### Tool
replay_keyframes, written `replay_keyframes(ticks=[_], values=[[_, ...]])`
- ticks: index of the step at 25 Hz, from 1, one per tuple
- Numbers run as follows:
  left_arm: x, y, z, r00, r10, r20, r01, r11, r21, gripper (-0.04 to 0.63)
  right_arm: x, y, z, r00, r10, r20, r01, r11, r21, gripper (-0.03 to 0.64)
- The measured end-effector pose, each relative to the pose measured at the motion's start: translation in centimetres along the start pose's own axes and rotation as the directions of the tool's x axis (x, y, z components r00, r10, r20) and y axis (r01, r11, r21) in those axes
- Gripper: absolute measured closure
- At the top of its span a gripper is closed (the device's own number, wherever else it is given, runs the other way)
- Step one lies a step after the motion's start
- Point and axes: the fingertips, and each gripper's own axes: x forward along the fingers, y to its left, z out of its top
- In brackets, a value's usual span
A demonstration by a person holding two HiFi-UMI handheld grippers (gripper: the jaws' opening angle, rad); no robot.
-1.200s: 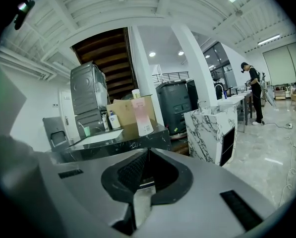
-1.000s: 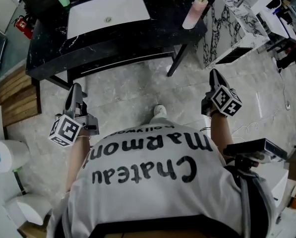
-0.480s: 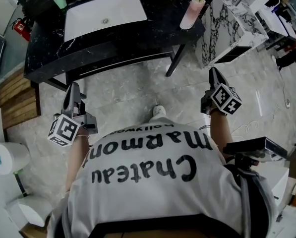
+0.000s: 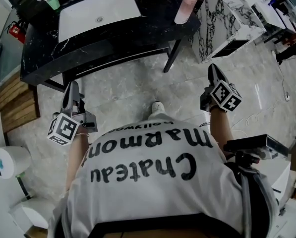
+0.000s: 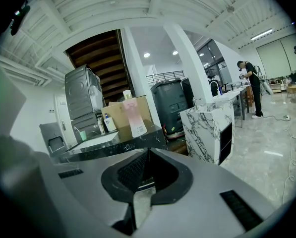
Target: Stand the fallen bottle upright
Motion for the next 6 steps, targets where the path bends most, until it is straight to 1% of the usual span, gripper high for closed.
replay_keyframes(ticks=[6], values=[[0.35,-0.39,-0.12,1.0,-0.01,-0.005,0.01,1.0,-0.001,0.581,-0.21,-0.29,0.15,1.0,-0.003,0.004,0.003,1.0,0.0,0.6]])
